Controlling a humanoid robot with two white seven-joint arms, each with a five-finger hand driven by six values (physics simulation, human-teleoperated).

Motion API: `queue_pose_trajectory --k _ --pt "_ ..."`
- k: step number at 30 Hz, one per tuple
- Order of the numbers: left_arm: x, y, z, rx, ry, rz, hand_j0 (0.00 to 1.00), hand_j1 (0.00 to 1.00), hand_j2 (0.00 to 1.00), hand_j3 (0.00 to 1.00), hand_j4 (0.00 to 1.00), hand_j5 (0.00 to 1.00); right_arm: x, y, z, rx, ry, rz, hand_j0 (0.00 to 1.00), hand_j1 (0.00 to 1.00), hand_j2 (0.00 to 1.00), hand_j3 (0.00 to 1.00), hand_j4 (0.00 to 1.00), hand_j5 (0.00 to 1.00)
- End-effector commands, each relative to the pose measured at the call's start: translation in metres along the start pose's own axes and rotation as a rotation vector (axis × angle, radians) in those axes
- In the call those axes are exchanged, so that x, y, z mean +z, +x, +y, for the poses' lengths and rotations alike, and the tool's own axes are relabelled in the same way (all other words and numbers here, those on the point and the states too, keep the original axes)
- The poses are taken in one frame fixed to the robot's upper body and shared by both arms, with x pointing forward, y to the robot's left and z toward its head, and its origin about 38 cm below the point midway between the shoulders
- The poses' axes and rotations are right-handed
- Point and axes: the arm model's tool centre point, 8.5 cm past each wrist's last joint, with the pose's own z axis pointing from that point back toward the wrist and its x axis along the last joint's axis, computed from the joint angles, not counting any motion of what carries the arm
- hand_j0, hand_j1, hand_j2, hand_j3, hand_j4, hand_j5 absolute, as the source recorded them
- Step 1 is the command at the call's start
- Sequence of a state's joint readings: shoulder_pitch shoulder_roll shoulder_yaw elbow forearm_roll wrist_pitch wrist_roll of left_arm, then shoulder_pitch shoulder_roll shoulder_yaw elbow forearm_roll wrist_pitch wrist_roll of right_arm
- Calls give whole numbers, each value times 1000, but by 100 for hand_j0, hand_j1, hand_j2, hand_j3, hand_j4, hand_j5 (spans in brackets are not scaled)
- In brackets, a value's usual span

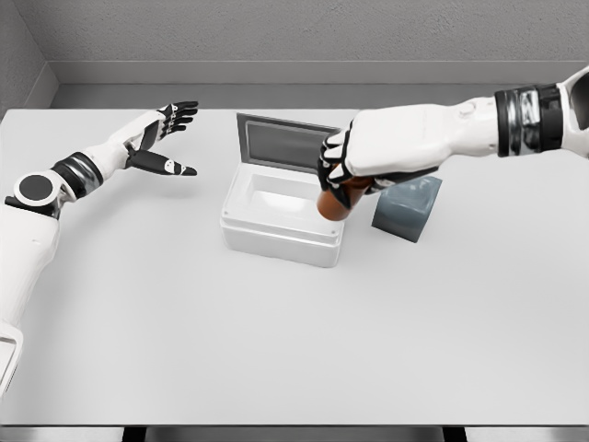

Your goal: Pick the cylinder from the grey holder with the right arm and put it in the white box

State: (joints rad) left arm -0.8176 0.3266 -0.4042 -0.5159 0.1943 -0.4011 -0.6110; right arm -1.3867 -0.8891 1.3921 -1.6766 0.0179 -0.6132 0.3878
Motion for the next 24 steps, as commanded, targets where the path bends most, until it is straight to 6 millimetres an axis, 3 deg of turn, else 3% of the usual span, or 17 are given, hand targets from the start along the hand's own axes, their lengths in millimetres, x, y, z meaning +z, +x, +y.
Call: queue_pose_trajectory --k 1,11,24 --pt "0 1 1 6 4 -5 100 100 100 100 100 100 -6 2 -1 -2 -2 -16 34 34 34 34 34 34" --pt "0 1 1 6 5 -7 100 100 100 100 100 100 -21 -1 2 8 48 -31 34 34 34 34 34 34" --pt "-2 -1 -6 18 0 -15 100 100 100 100 100 100 -22 -16 -2 -1 42 4 34 34 34 34 34 34"
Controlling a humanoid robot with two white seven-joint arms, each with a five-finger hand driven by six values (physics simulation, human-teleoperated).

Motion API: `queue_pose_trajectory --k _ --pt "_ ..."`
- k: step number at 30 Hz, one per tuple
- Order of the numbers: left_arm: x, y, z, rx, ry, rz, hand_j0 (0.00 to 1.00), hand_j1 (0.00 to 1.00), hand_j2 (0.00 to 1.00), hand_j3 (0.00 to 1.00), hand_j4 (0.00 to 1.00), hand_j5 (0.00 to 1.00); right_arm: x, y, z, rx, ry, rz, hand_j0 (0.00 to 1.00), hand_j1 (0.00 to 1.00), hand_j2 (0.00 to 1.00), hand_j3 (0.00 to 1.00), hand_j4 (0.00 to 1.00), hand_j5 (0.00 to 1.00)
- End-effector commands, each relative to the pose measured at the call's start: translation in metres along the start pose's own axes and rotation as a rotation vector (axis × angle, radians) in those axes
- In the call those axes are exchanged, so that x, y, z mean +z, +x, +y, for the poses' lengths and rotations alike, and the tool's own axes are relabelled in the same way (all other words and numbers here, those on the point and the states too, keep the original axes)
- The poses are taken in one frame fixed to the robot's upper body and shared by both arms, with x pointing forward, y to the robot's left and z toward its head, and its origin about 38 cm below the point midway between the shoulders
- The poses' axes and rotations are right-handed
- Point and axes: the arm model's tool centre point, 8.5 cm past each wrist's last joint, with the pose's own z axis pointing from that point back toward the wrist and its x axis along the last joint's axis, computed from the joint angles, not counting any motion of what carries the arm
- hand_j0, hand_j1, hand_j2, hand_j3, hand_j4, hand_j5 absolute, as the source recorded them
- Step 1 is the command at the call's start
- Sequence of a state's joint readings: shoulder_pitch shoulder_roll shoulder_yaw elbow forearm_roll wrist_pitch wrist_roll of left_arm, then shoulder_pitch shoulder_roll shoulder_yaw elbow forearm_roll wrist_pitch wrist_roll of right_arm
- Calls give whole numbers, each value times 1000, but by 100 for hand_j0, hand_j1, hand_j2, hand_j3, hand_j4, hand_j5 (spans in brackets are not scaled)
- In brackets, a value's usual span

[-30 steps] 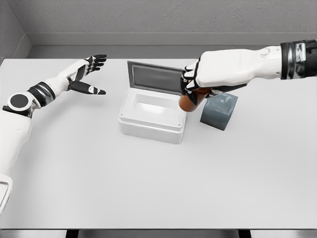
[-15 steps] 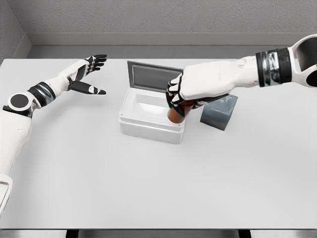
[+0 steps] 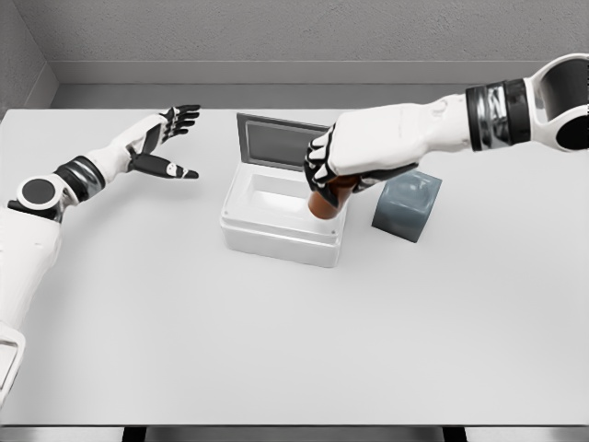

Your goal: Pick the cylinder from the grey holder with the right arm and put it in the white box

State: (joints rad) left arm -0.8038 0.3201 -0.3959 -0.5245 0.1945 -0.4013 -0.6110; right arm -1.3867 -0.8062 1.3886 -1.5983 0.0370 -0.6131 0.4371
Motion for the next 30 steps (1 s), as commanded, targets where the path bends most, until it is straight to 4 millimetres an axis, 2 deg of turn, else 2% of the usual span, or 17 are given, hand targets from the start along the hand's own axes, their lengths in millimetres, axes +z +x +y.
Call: queue_pose_trajectory --k 1,7,23,30 --pt "-1 2 0 7 4 -9 100 100 100 100 100 100 -2 -4 -1 -9 -5 6 34 34 34 34 34 34" --pt "-3 2 -3 11 0 -12 100 100 100 100 100 100 -1 -19 6 -37 19 43 35 35 35 35 35 35" --pt "-6 3 -5 14 -3 -15 100 100 100 100 100 100 -7 -19 9 -40 23 35 35 35 35 35 35 35" --pt "-6 3 -6 17 -5 -14 100 100 100 100 100 100 -9 -26 14 -47 33 53 34 34 34 34 34 34"
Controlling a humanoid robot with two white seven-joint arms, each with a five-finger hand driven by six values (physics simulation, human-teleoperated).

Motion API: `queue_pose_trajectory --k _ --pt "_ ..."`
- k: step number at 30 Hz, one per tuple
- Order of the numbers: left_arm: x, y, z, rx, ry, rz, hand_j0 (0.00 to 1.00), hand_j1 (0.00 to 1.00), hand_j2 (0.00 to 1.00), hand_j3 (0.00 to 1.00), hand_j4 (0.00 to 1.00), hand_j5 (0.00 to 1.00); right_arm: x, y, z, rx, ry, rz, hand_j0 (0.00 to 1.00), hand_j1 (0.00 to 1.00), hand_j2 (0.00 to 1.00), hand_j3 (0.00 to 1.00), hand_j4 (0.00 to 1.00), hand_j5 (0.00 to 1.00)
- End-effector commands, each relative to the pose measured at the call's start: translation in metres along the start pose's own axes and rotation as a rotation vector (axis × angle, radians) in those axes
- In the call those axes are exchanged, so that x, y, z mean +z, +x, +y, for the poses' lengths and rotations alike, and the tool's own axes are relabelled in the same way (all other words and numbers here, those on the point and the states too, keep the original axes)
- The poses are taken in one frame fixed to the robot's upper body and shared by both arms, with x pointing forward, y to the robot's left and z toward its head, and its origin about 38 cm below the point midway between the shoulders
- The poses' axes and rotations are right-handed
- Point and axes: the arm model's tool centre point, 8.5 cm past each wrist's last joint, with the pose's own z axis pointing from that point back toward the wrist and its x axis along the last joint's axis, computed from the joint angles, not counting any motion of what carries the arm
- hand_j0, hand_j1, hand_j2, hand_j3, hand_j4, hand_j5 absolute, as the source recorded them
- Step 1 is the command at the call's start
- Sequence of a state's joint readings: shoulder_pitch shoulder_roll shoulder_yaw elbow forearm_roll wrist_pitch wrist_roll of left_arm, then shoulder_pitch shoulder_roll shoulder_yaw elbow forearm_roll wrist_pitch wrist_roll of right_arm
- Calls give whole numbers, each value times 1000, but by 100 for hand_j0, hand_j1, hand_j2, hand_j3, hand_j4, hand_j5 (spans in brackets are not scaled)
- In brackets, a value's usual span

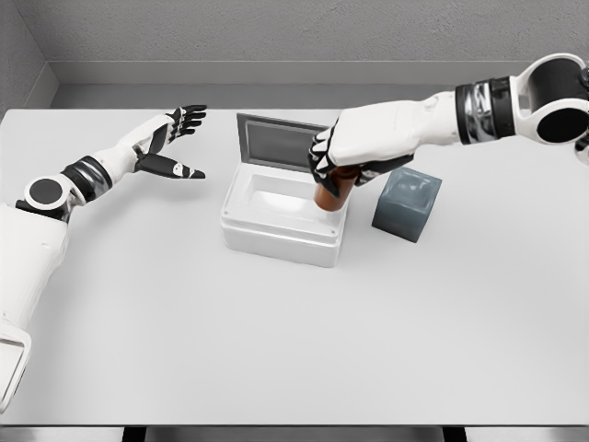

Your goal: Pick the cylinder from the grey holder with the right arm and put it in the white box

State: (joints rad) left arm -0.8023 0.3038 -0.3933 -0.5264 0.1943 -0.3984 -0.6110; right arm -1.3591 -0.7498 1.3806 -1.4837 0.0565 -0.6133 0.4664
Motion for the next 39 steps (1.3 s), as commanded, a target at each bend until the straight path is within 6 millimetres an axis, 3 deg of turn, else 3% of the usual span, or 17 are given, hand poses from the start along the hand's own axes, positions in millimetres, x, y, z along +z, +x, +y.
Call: queue_pose_trajectory --k 1,6,13,17,24,25,27,31,35,39 --pt "0 1 1 6 4 -5 100 100 100 100 100 100 0 -2 -1 -5 -3 5 34 34 34 34 34 34" --pt "1 1 1 5 5 -4 100 100 100 100 100 100 -3 -3 0 -9 -3 3 35 35 35 35 35 35" --pt "0 1 1 6 4 -5 100 100 100 100 100 100 -1 -4 -3 -9 -19 9 65 65 65 65 65 65" --pt "0 1 0 5 2 -3 100 100 100 100 100 100 -1 -3 -1 -11 -19 7 73 73 73 73 73 73" --pt "0 1 0 5 2 -3 100 100 100 100 100 100 2 -5 -1 -6 -17 18 78 78 78 78 78 78" --pt "0 1 0 5 2 -3 100 100 100 100 100 100 3 -3 -4 8 -23 16 86 86 86 86 86 86" --pt "0 0 1 4 3 -3 100 100 100 100 100 100 3 11 -18 47 -52 -17 93 93 93 93 93 93" --pt "1 0 1 5 3 -1 100 100 100 100 100 100 24 41 -51 152 -137 -51 93 93 93 93 93 93" --pt "0 0 0 4 1 -3 100 100 100 100 100 100 44 41 -65 167 -204 -22 91 91 91 91 91 91" --pt "-2 1 -2 -1 -5 -3 100 100 100 100 100 100 59 37 -66 161 -233 9 90 90 90 90 90 90"
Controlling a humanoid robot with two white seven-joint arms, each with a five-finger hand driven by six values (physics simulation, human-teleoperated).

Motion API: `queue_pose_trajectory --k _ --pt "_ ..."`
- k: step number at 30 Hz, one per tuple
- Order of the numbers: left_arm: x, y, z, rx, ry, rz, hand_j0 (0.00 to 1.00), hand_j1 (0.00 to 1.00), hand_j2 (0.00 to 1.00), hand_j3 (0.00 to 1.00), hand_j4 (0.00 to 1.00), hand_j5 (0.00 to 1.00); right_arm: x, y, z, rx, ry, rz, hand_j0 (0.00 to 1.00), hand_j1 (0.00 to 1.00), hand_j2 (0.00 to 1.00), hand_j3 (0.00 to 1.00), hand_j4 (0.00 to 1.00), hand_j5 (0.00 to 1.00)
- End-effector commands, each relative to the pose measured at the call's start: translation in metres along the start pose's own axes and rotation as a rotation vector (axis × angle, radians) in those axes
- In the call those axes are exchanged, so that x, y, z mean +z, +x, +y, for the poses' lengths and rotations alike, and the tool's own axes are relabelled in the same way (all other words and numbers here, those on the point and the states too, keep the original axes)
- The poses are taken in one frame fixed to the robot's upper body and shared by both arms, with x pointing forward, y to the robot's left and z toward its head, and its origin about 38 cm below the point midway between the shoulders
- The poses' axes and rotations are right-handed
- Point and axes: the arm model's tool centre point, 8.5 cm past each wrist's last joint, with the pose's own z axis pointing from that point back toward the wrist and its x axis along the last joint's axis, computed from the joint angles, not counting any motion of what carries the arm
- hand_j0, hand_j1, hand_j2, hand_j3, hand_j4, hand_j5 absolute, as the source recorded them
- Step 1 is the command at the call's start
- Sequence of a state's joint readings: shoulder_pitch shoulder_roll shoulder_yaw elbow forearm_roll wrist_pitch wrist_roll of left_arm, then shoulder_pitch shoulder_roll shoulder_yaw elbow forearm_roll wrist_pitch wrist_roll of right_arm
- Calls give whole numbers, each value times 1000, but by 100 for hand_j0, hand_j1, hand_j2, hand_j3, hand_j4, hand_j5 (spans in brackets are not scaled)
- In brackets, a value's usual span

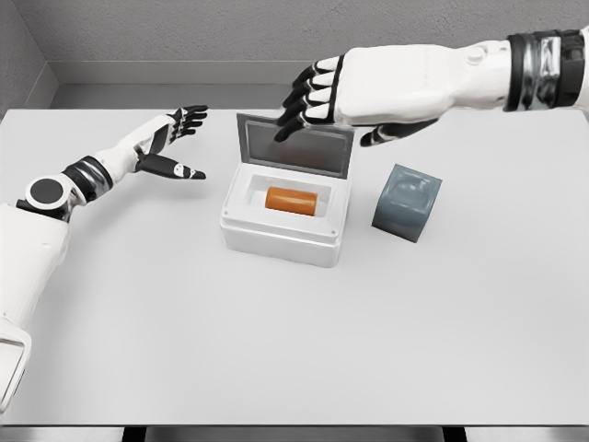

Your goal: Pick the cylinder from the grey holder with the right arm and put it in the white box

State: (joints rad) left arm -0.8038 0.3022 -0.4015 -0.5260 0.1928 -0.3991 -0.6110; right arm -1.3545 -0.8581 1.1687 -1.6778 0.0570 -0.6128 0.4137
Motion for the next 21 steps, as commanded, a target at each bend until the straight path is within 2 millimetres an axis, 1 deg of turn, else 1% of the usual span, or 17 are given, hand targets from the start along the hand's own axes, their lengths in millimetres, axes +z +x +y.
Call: queue_pose_trajectory --k 1,2,3,4,5,7,8,9,10,11,12,13,15,18,21 --pt "-4 2 -4 9 -5 -9 100 100 100 100 100 100 12 -2 -3 -3 -22 26 89 89 89 89 89 89" --pt "-5 3 -5 9 -5 -11 100 100 100 100 100 100 17 -3 -3 -4 -25 38 89 89 89 89 89 89" --pt "-5 3 -4 10 -5 -10 100 100 100 100 100 100 26 -5 -1 -10 -21 59 89 89 89 89 89 89" --pt "-6 3 -5 11 -6 -9 100 100 100 100 100 100 44 -8 1 -29 -20 97 89 89 89 89 89 89" --pt "-5 2 -4 13 -5 -7 100 100 100 100 100 100 68 -11 4 -47 -13 153 89 89 89 89 89 89" --pt "-8 5 -5 12 -6 -11 100 100 100 100 100 100 96 -13 9 -60 -8 221 90 90 90 90 90 90" --pt "-8 5 -5 12 -6 -13 100 100 100 100 100 100 105 -13 15 -72 8 242 92 92 92 92 92 92" --pt "-8 6 -4 10 -6 -15 100 100 100 100 100 100 112 -12 25 -94 30 259 95 95 95 95 95 95" --pt "-9 10 -1 7 -1 -20 100 100 100 100 100 100 120 -12 30 -106 41 277 97 97 97 97 97 97" --pt "-9 10 0 5 0 -21 100 100 100 100 100 100 123 -12 33 -111 46 286 98 98 98 98 98 98" --pt "-8 10 2 5 3 -21 100 100 100 100 100 100 124 -11 40 -127 53 287 99 99 99 99 99 99" --pt "-8 14 5 -1 6 -27 100 100 100 100 100 100 123 -11 44 -138 61 284 100 100 100 100 100 100" --pt "-11 18 6 -4 6 -33 100 100 100 100 100 100 122 -11 45 -141 37 284 100 100 100 100 100 100" --pt "-14 28 13 -14 13 -48 100 100 100 100 100 100 122 -11 45 -142 30 284 100 100 100 100 100 100" --pt "-16 32 14 -18 11 -53 100 100 100 100 100 100 124 -12 45 -143 22 290 100 100 100 100 100 100"
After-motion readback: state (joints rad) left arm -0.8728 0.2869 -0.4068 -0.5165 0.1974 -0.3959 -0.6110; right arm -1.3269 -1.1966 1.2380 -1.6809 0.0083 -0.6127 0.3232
